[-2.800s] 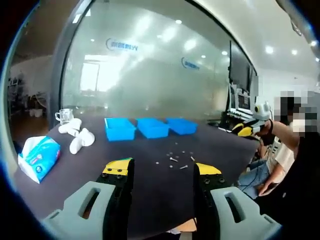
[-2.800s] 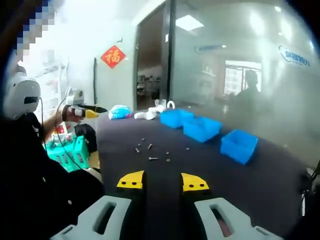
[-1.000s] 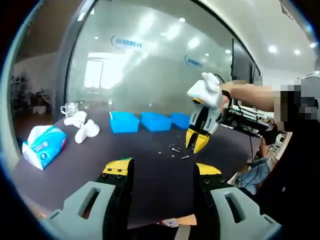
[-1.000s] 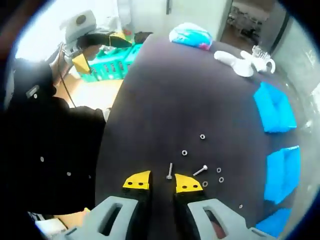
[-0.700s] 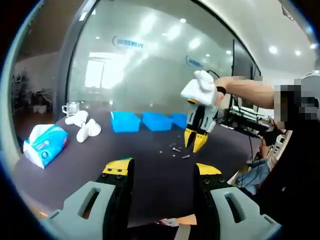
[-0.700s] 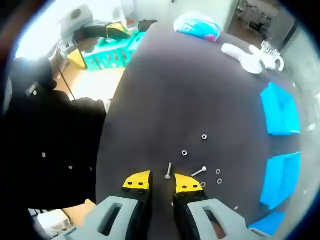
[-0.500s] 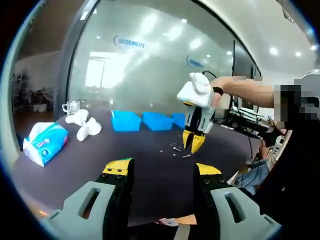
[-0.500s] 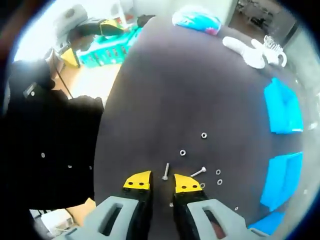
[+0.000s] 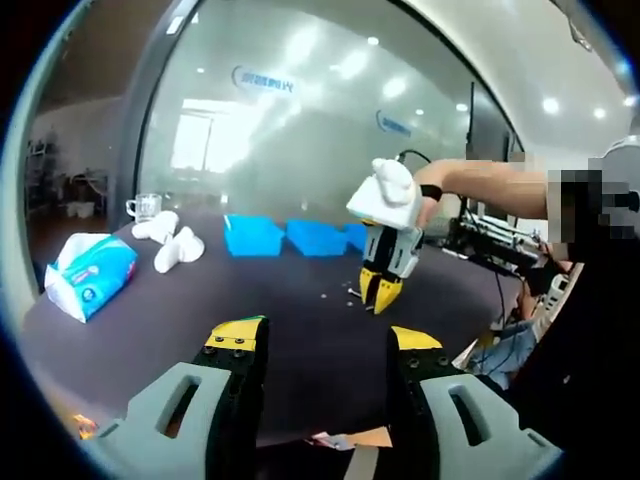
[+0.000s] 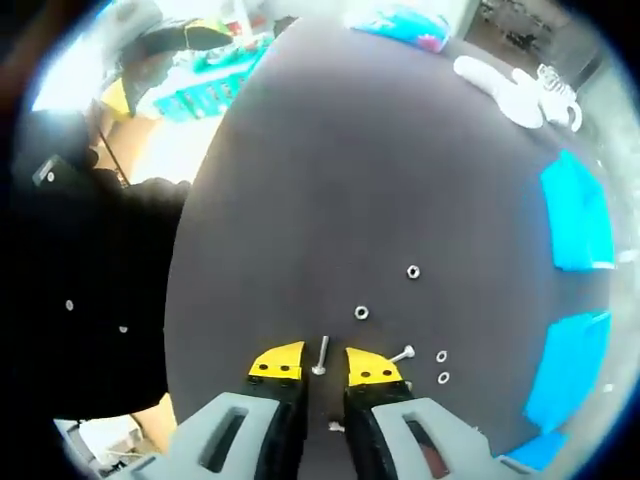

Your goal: Sort the screws, nuts, and washers into the corresponding bins

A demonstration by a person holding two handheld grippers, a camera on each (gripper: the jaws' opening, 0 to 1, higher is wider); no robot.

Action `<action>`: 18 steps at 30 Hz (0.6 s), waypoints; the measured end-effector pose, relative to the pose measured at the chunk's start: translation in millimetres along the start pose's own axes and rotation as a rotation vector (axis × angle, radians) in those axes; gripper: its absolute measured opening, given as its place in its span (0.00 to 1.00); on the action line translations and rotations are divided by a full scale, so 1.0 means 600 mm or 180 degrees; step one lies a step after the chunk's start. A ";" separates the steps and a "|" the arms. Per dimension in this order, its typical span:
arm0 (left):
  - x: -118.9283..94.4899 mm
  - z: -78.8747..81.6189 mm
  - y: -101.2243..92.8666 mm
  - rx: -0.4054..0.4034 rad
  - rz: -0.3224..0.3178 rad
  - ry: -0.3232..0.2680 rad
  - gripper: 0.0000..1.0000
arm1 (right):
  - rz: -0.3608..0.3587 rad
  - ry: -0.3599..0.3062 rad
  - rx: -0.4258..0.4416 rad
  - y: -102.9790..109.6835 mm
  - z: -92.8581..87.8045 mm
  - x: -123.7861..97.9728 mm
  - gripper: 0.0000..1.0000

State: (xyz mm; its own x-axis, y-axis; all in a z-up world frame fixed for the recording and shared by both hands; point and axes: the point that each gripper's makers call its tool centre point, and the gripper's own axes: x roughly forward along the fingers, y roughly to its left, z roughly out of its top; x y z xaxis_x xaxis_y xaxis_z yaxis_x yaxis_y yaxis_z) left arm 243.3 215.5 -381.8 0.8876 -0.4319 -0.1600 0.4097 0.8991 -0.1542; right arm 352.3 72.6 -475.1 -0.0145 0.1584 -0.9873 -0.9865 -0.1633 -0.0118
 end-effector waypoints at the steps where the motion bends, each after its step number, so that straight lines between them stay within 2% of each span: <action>1: 0.000 -0.001 -0.001 -0.0005 -0.0005 0.0001 0.43 | 0.0006 0.0002 -0.0004 0.000 0.001 -0.001 0.10; 8: -0.002 -0.003 -0.001 -0.0022 0.0003 0.0003 0.43 | 0.0091 -0.0042 0.0091 -0.001 -0.001 -0.001 0.08; 10: -0.002 -0.002 -0.001 -0.0023 0.0003 0.0001 0.43 | 0.0162 -0.0050 0.0114 0.007 -0.001 0.000 0.00; 18: 0.000 -0.002 -0.008 -0.0005 -0.0021 0.0010 0.42 | 0.0172 -0.0082 0.0065 0.018 -0.003 -0.005 0.00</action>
State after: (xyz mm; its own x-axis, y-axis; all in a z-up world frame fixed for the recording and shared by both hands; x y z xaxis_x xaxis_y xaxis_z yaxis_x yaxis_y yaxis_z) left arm 240.9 211.4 -382.1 0.8842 -0.4382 -0.1621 0.4153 0.8961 -0.1569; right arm 342.1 68.9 -472.6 -0.0717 0.1750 -0.9820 -0.9873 -0.1524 0.0449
